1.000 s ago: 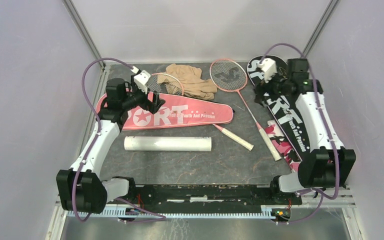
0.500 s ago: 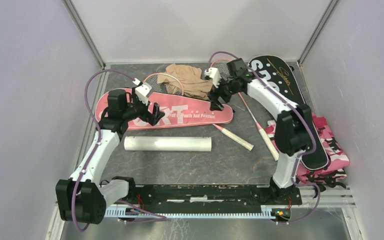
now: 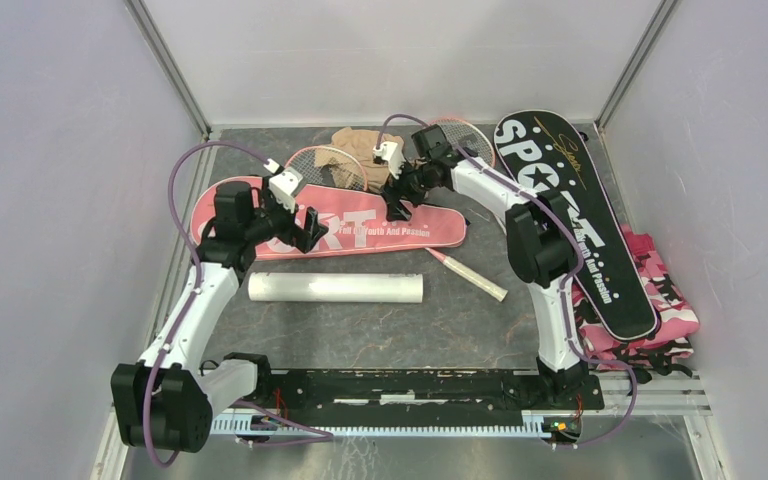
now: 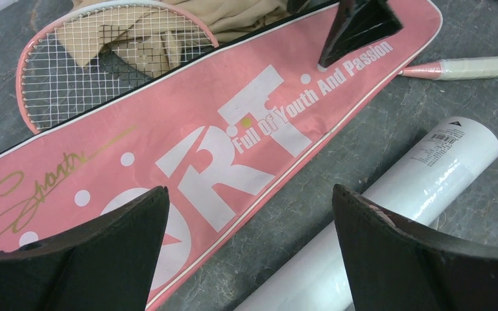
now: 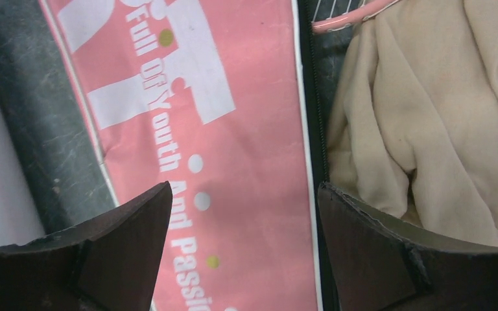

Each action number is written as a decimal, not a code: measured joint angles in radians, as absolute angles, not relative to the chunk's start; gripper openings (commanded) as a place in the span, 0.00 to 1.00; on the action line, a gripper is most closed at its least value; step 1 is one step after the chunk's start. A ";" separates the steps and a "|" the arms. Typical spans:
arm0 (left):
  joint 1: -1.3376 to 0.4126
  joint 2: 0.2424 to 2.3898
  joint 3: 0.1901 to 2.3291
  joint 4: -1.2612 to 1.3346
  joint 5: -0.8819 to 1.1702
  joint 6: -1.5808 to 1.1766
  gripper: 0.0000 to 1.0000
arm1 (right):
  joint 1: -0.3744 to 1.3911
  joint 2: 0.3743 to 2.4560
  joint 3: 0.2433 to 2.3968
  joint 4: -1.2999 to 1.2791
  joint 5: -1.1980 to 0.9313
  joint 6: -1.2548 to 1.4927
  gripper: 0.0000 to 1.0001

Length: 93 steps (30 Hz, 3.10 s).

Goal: Pack up the badminton gear
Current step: Open the racket bag at the center of the board.

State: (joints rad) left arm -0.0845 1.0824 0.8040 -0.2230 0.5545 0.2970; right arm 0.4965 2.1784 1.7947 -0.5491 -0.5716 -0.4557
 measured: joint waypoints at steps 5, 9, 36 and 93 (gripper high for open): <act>-0.084 1.061 0.795 -0.222 0.559 0.297 1.00 | 0.496 2.254 1.825 -0.510 -0.561 -0.434 0.83; -0.084 1.060 0.795 -0.222 0.560 0.297 1.00 | 0.496 2.284 1.832 -0.500 -0.562 -0.423 0.74; -0.084 1.059 0.794 -0.222 0.559 0.324 1.00 | 0.496 2.288 1.827 -0.398 -0.522 -0.344 0.85; -0.172 1.283 0.981 -0.068 0.520 -0.202 0.91 | 0.458 1.019 0.823 -0.219 -0.075 -0.573 0.00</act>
State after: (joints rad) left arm -0.1722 1.2827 0.9806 -0.0685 0.5198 -0.2016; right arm 0.4583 1.0187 0.8234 -0.2192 -0.0746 -0.5728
